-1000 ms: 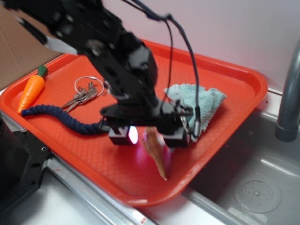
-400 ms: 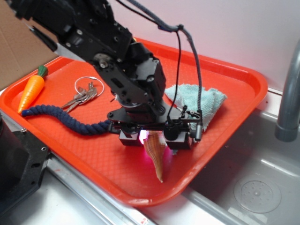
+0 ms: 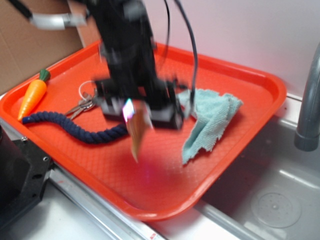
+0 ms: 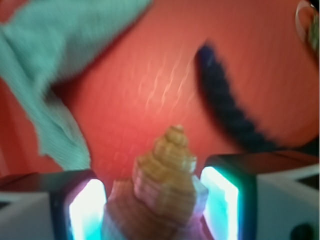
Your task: Grab the shell.
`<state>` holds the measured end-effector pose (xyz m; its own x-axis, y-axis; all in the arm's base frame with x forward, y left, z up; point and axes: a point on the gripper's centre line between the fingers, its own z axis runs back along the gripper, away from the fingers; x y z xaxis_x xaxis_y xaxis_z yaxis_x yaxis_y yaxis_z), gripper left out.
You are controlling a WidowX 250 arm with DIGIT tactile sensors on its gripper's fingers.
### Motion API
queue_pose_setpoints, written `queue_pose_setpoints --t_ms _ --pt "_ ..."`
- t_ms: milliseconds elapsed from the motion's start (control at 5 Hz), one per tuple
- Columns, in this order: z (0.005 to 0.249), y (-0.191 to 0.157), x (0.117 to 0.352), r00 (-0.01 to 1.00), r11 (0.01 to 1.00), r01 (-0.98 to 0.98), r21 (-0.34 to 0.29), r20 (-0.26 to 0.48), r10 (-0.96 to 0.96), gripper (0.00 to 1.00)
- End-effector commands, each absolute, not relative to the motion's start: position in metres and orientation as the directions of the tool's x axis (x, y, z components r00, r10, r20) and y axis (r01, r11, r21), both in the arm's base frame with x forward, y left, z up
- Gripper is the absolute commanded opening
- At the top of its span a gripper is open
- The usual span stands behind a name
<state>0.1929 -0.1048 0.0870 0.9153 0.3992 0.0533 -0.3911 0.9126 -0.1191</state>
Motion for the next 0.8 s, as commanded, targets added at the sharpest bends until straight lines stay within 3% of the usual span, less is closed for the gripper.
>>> queue_pose_setpoints --t_ms 0,200,400,600 --pt "0.168 -0.058 0.211 0.971 0.973 -0.212 -0.092 0.093 0.220 0.00" --pt "0.197 -0.027 0.208 0.971 0.974 -0.187 -0.128 0.125 0.203 0.00" --pt "0.207 -0.014 0.208 0.976 0.975 -0.149 -0.162 0.137 0.172 0.00" --pt "0.195 -0.018 0.219 0.976 0.976 -0.185 -0.119 0.096 0.197 0.00"
